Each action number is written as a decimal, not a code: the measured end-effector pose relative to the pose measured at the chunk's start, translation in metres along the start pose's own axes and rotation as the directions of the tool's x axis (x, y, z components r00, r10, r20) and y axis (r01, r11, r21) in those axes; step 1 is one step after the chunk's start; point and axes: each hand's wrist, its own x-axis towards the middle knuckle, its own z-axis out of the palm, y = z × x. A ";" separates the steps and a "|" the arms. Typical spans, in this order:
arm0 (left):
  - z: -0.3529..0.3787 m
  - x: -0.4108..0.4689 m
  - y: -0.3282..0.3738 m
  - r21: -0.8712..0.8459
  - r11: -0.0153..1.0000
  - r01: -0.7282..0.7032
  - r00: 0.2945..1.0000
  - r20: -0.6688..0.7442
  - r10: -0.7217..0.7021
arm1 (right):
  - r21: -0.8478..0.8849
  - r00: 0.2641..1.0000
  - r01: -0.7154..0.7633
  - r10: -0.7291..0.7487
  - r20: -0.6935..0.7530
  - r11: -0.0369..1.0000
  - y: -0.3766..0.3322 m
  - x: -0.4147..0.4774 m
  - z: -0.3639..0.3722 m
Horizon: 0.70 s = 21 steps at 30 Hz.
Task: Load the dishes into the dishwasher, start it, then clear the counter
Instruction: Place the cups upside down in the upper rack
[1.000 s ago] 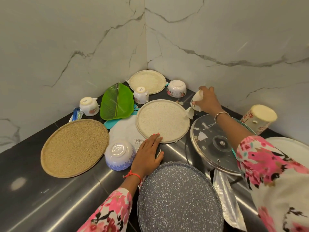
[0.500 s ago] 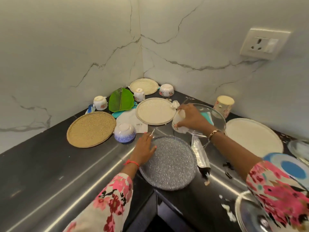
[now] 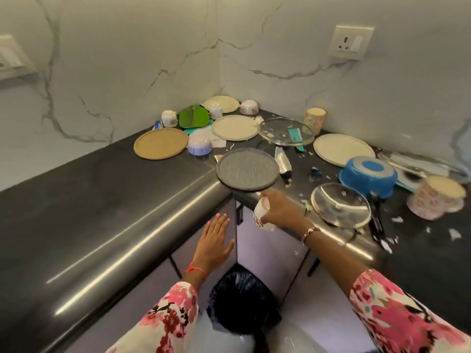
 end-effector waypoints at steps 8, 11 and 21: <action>0.030 -0.173 0.021 -0.033 0.995 -0.092 0.991 0.096 0.095 | -0.012 0.978 -0.209 0.208 -0.032 0.978 0.006 -0.199 0.109; 0.040 -0.241 0.036 -0.071 0.990 -0.121 0.979 0.158 0.131 | -0.006 0.955 -0.294 0.294 0.037 0.956 0.007 -0.271 0.138; 0.081 -0.386 0.108 -0.112 0.952 -0.285 0.904 0.299 0.305 | 0.122 0.864 -0.503 0.499 0.064 0.855 0.019 -0.469 0.201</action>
